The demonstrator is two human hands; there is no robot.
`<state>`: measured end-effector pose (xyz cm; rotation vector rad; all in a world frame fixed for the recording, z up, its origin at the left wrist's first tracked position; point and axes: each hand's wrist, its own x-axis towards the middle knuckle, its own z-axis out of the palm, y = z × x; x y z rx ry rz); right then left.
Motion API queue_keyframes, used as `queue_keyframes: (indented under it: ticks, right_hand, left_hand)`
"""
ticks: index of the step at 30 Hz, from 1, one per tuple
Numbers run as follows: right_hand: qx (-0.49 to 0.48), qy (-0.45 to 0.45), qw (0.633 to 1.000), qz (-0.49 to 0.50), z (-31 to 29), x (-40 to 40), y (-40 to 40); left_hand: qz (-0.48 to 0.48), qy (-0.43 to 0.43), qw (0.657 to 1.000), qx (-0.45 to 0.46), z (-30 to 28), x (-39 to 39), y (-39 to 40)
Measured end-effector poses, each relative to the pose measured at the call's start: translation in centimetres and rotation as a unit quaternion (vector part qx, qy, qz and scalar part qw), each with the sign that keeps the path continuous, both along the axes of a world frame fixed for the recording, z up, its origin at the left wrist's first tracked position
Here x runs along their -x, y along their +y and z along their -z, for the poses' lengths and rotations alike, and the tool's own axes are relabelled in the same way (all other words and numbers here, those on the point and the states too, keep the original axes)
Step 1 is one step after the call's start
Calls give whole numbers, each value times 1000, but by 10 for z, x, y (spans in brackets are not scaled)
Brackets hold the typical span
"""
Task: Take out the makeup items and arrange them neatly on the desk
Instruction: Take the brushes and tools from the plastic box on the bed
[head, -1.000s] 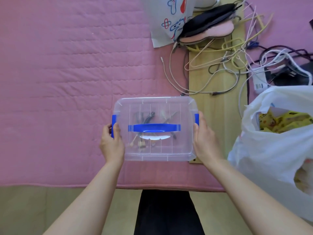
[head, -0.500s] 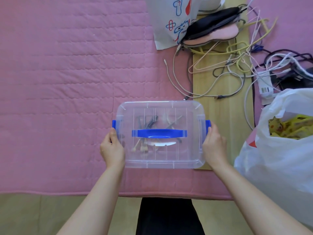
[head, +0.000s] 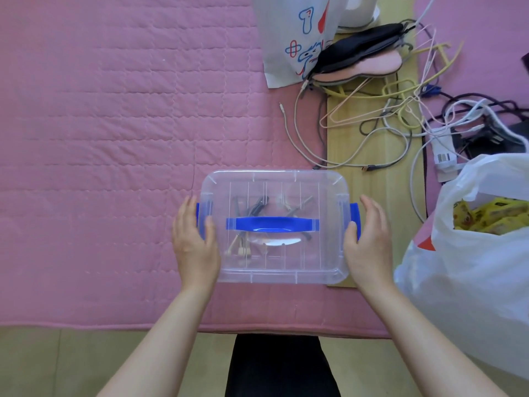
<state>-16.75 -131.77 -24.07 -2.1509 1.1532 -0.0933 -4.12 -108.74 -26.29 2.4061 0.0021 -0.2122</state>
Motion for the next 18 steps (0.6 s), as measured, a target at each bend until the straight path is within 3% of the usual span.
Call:
queue_keyframes:
  ticks: [3, 6, 10, 18]
  right_hand:
    - [87, 5, 991, -100, -15, -8, 10]
    - [109, -4, 967, -230, -21, -15, 28]
    - [106, 42, 941, -318, -15, -22, 48]
    - [128, 49, 949, -283, -9, -30, 53]
  left_hand:
    - [190, -87, 974, -87, -3, 10, -7]
    - [301, -120, 941, -101, -5, 18, -17]
    - [329, -93, 937, -76, -3, 23, -25]
    - [330, -72, 940, -52, -2, 13, -33]
